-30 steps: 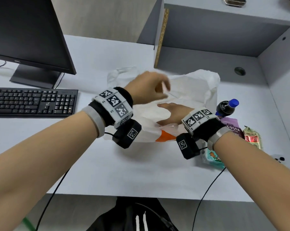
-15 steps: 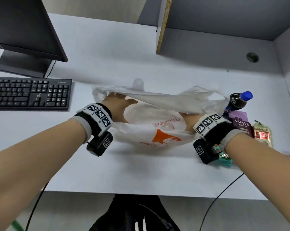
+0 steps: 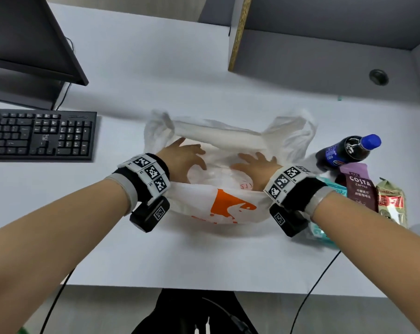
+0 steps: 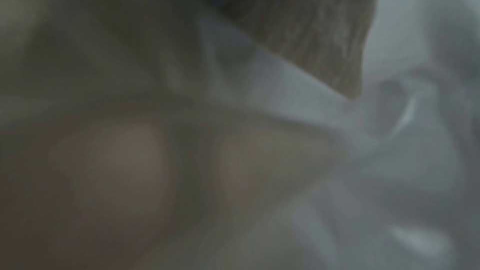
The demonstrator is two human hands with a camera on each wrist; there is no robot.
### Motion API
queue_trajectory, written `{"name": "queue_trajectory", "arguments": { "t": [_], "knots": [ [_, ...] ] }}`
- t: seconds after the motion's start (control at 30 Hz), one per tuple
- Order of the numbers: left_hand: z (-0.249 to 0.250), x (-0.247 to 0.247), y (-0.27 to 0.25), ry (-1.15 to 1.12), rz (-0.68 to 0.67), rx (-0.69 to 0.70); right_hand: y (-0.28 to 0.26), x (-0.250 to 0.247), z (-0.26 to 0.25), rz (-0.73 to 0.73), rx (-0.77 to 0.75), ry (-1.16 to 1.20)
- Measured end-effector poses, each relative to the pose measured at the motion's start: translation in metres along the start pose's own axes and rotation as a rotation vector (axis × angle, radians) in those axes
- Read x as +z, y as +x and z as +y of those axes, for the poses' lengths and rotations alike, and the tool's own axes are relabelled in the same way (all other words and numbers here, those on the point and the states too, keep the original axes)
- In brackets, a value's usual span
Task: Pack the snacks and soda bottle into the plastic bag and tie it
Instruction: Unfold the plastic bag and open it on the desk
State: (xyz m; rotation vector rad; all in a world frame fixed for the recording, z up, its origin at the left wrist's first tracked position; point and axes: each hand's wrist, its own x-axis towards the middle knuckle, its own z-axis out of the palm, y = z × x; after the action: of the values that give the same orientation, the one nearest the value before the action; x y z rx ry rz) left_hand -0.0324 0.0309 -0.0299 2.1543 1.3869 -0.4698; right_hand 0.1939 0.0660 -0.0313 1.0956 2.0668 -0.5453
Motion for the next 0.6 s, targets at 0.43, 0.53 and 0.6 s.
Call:
{"name": "queue_trajectory", "arguments": {
  "t": [0.43,0.53,0.6],
  "knots": [
    [-0.018,0.028,0.002,-0.118,-0.130,-0.305,-0.003,0.030,0.035,-0.002,0.136,0.311],
    [-0.009,0.020,0.008,-0.160,-0.085,-0.250,-0.015,0.019,0.023,0.162,0.044,0.334],
    [0.001,0.007,0.009,-0.251,-0.018,-0.184,-0.020,0.014,0.004,0.282,-0.036,0.281]
  ]
}}
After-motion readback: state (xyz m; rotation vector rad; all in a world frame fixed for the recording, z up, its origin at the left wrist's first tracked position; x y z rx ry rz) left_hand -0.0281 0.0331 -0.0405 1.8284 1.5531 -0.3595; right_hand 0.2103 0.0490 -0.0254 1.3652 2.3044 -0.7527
